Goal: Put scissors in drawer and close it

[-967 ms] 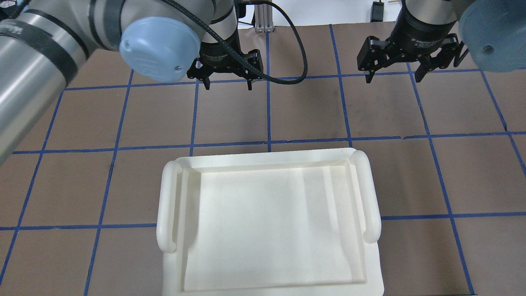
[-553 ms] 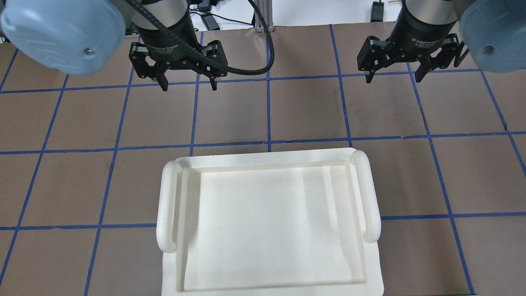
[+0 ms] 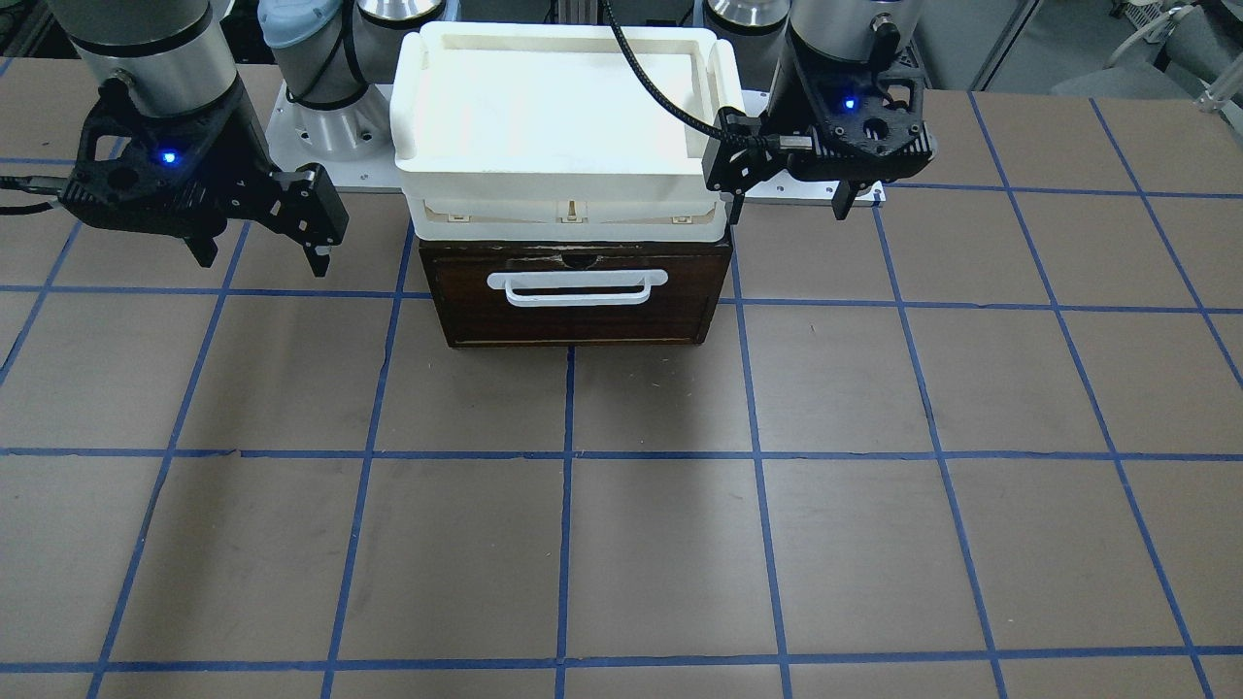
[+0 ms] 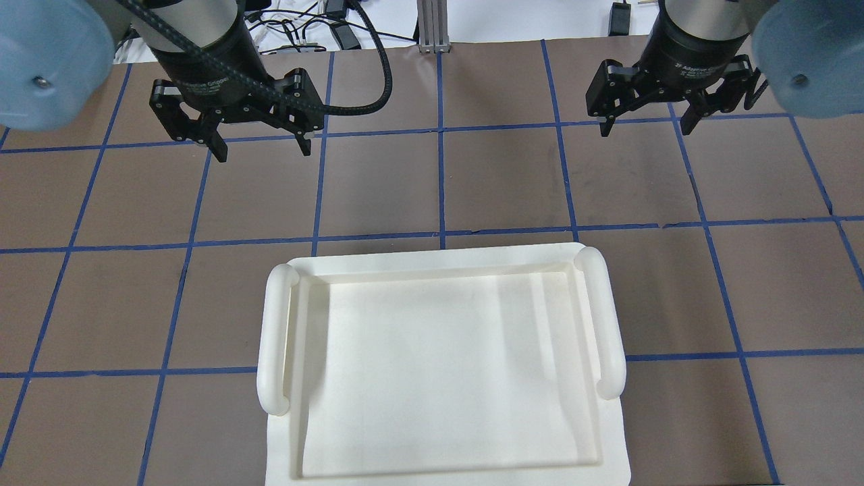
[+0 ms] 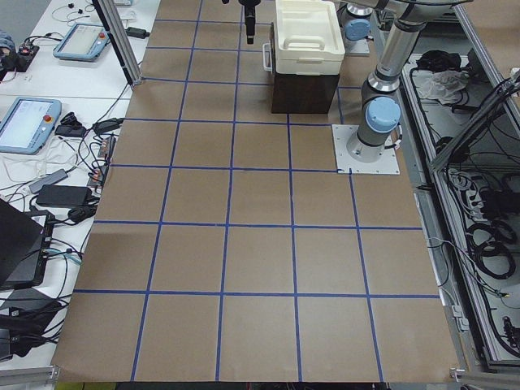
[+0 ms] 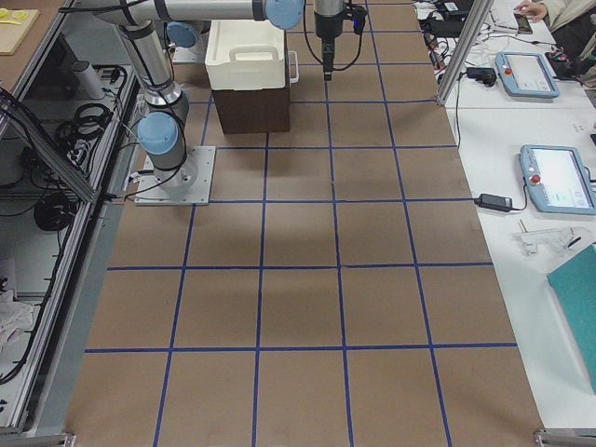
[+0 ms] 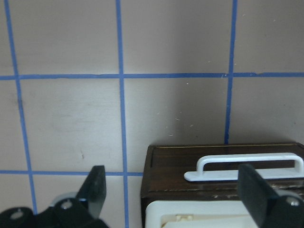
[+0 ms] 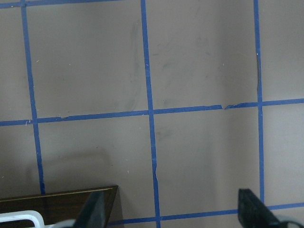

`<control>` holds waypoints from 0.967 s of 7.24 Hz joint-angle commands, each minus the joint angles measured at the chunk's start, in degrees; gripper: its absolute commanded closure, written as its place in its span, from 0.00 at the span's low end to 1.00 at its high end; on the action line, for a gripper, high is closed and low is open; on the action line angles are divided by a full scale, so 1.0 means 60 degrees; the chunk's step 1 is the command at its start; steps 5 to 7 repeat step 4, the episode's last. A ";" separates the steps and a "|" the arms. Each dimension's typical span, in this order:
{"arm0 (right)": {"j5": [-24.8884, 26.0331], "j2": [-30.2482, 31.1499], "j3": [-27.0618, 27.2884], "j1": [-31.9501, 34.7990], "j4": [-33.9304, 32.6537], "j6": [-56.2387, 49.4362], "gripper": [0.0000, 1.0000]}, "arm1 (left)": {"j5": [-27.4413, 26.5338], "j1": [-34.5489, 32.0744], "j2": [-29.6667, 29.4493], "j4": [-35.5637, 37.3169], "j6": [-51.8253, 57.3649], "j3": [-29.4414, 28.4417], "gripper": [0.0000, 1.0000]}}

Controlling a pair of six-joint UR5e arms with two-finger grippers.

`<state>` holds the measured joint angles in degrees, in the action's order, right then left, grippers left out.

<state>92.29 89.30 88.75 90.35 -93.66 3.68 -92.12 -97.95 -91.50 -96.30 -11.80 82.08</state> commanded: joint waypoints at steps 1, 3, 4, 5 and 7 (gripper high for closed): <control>-0.0001 0.0043 -0.0011 0.0014 -0.0005 0.0103 0.00 | -0.0027 0.0021 0.0074 -0.0005 0.0018 0.0045 0.00; -0.0001 0.0145 -0.0011 0.0015 0.0009 0.0104 0.00 | 0.0017 0.0021 0.0118 -0.0005 0.0092 0.0118 0.00; -0.0001 0.0160 -0.0011 0.0015 -0.0005 0.0104 0.00 | -0.0012 0.0021 0.0132 -0.0005 0.0106 0.0162 0.00; -0.0001 0.0160 -0.0011 0.0015 -0.0005 0.0104 0.00 | -0.0012 0.0021 0.0132 -0.0005 0.0106 0.0162 0.00; -0.0001 0.0160 -0.0011 0.0015 -0.0005 0.0104 0.00 | -0.0012 0.0021 0.0132 -0.0005 0.0106 0.0162 0.00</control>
